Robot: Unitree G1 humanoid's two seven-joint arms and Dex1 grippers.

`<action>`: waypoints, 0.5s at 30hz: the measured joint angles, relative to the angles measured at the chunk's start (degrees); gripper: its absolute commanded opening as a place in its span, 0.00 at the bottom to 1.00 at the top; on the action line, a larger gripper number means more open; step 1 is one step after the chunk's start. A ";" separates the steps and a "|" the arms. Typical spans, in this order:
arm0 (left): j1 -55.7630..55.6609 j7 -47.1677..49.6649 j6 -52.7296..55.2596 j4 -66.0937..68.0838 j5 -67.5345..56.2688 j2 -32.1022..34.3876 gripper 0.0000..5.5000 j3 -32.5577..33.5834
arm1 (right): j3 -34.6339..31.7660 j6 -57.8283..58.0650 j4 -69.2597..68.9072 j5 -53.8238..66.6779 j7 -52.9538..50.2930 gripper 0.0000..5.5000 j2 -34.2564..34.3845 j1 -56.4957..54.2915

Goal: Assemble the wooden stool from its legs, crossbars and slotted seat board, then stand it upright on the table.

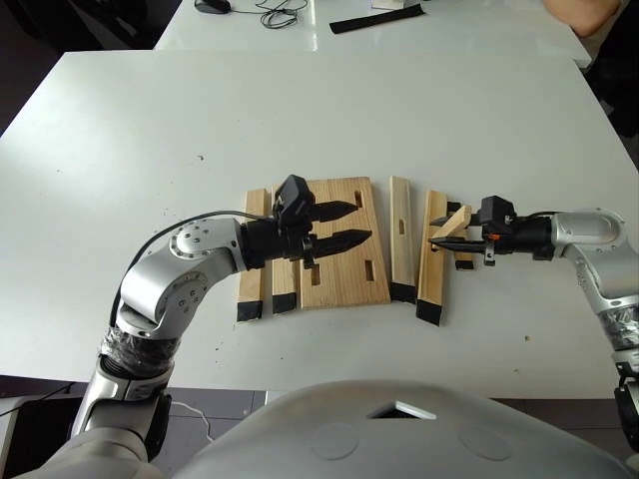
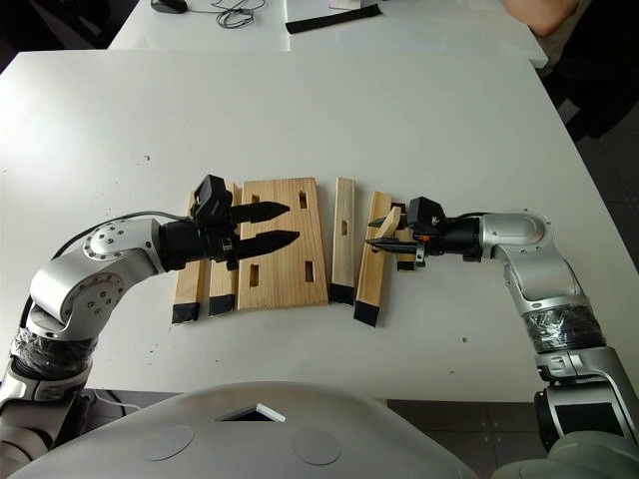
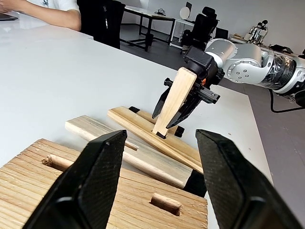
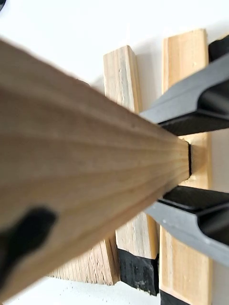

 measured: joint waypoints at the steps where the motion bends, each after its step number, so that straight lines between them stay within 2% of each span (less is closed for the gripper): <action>1: -0.25 -0.15 0.00 0.17 0.01 0.01 0.49 -0.01 | -0.08 0.02 -0.21 0.11 -0.49 0.24 0.12 0.31; 7: -0.81 -0.81 0.00 0.96 0.01 0.02 0.49 -0.02 | -0.70 0.99 -0.57 1.08 -2.78 0.24 1.29 1.74; 8: -0.85 -0.83 0.00 0.97 0.01 0.02 0.49 -0.02 | -0.70 1.03 -0.65 1.10 -3.01 0.29 1.35 1.83; 15: -1.49 -0.83 0.99 1.28 -0.28 -0.16 0.49 0.26 | 2.37 -2.63 4.70 -4.05 -8.14 0.44 3.63 3.20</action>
